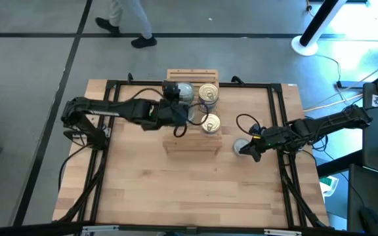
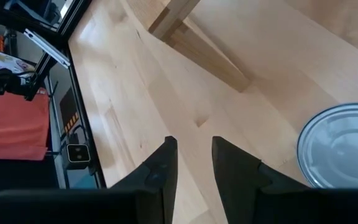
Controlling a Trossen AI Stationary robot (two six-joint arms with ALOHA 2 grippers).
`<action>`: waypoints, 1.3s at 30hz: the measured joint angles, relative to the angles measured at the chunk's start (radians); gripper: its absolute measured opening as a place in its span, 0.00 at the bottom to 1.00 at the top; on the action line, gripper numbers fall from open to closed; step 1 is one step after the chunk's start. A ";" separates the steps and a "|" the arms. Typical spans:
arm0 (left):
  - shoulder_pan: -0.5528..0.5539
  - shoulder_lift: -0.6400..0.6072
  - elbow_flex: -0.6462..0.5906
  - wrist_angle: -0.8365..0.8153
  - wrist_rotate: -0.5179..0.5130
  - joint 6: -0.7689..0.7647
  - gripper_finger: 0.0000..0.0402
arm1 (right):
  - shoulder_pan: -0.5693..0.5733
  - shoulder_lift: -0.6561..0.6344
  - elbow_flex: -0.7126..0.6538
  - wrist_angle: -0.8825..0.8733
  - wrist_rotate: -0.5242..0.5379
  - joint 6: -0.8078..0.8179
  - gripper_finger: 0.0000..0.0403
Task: Stack canned seafood by type on shelf
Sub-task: Stack the green tuna can on top of the green tuna can on the shelf
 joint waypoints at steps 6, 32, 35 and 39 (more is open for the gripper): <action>0.085 0.012 -0.001 0.003 0.103 0.038 0.34 | 0.000 0.000 0.000 0.001 0.006 0.000 0.25; 0.187 0.080 -0.001 0.016 0.198 0.215 0.34 | 0.000 0.000 0.001 -0.017 0.007 0.000 0.25; 0.182 0.081 0.000 0.016 0.199 0.215 0.36 | 0.000 0.000 0.001 -0.016 0.007 0.000 0.25; 0.172 0.081 0.000 0.012 0.200 0.207 0.39 | 0.000 0.000 0.001 -0.017 0.006 0.000 0.25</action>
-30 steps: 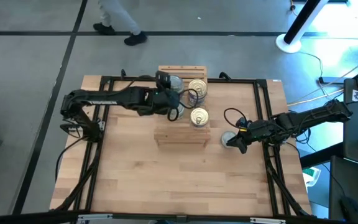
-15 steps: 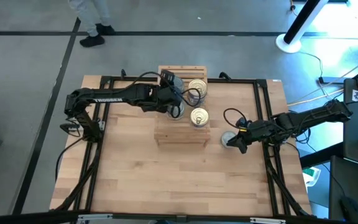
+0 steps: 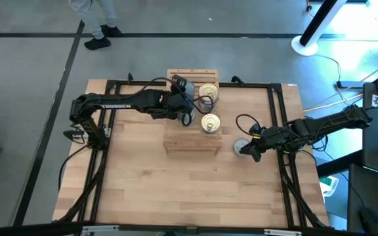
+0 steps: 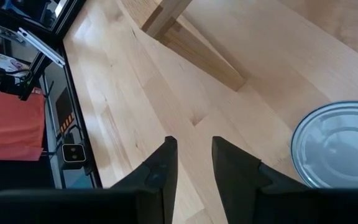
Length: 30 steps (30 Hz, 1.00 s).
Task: Stack canned seafood by type on shelf
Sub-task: Stack the green tuna can on top of the green tuna can on the shelf
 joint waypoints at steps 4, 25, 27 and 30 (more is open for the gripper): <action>-0.008 0.002 -0.001 -0.004 0.008 -0.011 0.43 | 0.000 0.000 0.000 0.000 0.000 0.000 0.25; -0.015 -0.009 -0.001 -0.011 -0.012 -0.070 0.54 | 0.000 0.000 0.000 0.001 -0.003 0.000 0.25; -0.015 -0.009 -0.001 -0.013 -0.012 -0.063 0.54 | 0.000 0.000 0.000 0.000 -0.003 0.000 0.25; -0.015 -0.009 -0.001 -0.025 -0.013 -0.062 0.54 | 0.000 0.000 0.000 0.001 -0.003 0.000 0.25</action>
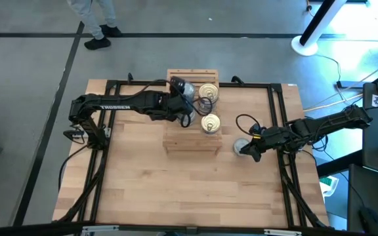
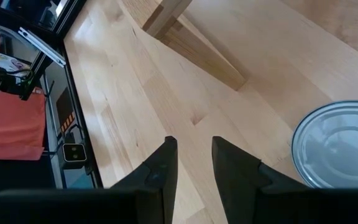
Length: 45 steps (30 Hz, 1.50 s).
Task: Stack canned seafood by type on shelf
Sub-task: Stack the green tuna can on top of the green tuna can on the shelf
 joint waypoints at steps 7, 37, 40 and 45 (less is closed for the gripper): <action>0.003 0.000 0.000 -0.144 0.018 -0.005 0.54 | 0.000 0.000 0.000 0.000 0.000 0.001 0.25; 0.041 -0.001 0.000 -0.038 0.027 -0.028 0.54 | 0.000 0.000 0.000 0.000 -0.001 0.003 0.25; 0.031 -0.001 0.000 -0.041 0.023 -0.031 0.54 | 0.000 0.000 0.000 0.000 -0.002 0.003 0.25; -0.006 -0.015 0.001 -0.093 0.002 -0.033 0.54 | 0.000 0.000 0.000 -0.001 -0.035 0.003 0.25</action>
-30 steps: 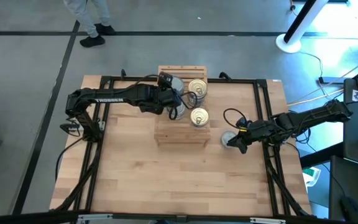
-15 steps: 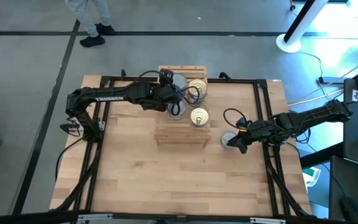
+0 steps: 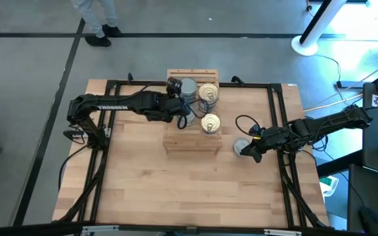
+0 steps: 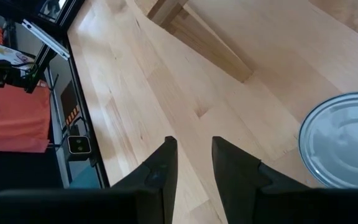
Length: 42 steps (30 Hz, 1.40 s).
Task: Stack canned seafood by type on shelf
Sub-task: Stack the green tuna can on top of the green tuna can on the shelf
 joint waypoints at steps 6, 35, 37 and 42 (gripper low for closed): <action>-0.051 -0.062 0.001 -0.131 -0.015 -0.168 0.54 | 0.000 0.000 0.000 -0.030 0.000 -0.001 0.25; -0.404 -0.094 0.001 -0.333 0.033 -0.813 0.54 | 0.000 0.140 0.000 -0.125 -0.008 -0.026 0.25; -0.418 -0.094 0.001 -0.332 0.033 -0.848 0.54 | 0.000 0.166 0.000 -0.127 0.018 -0.026 0.25; -0.452 -0.093 0.001 -0.328 0.039 -0.926 0.54 | -0.021 0.200 0.000 -0.167 0.079 -0.088 0.25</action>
